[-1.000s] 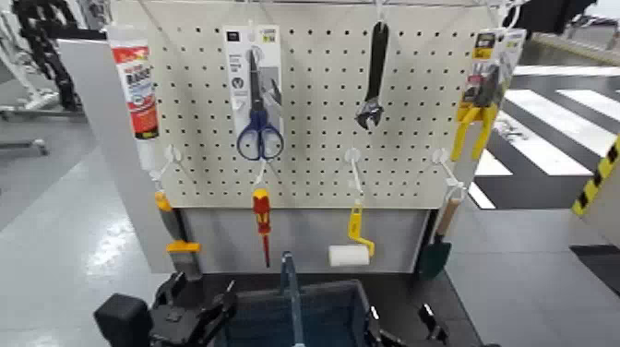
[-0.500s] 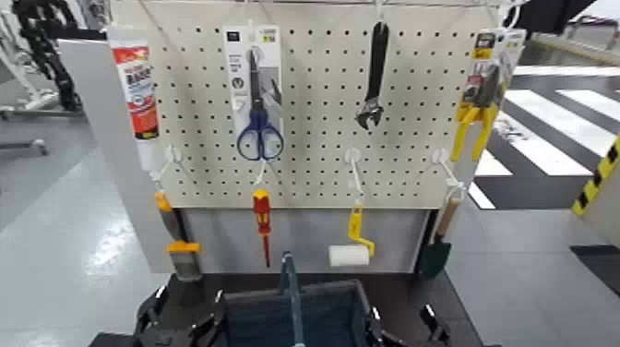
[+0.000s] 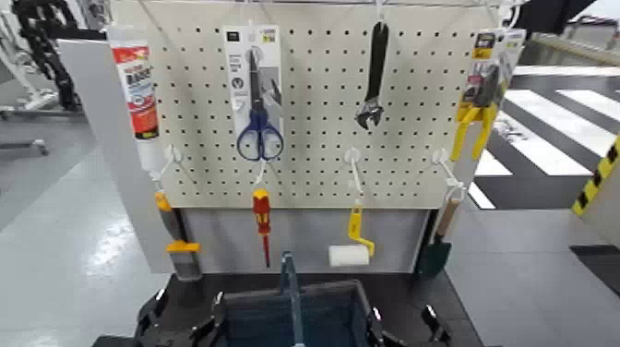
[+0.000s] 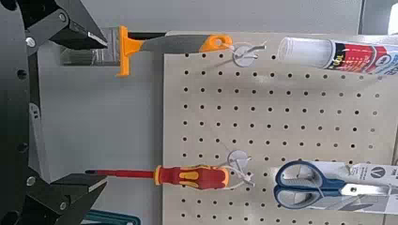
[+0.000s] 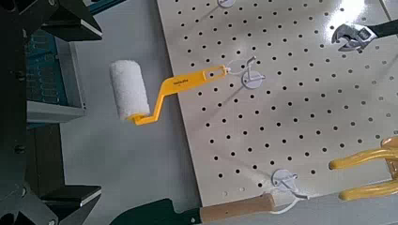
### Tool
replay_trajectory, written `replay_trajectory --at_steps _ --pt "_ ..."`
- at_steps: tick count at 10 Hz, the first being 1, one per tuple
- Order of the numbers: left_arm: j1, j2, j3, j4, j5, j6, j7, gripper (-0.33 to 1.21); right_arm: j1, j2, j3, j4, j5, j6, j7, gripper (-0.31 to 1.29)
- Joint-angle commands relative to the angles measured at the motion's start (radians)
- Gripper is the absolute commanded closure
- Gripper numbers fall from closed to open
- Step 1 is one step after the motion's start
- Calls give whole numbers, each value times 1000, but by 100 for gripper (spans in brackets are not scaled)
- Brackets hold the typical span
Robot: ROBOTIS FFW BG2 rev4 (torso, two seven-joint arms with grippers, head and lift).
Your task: Place the crate on the table.
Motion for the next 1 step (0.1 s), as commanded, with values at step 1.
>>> replay_trajectory --at_steps 1 --pt "3 0 -1 0 2 -3 7 27 2 0 -1 -1 3 2 0 14"
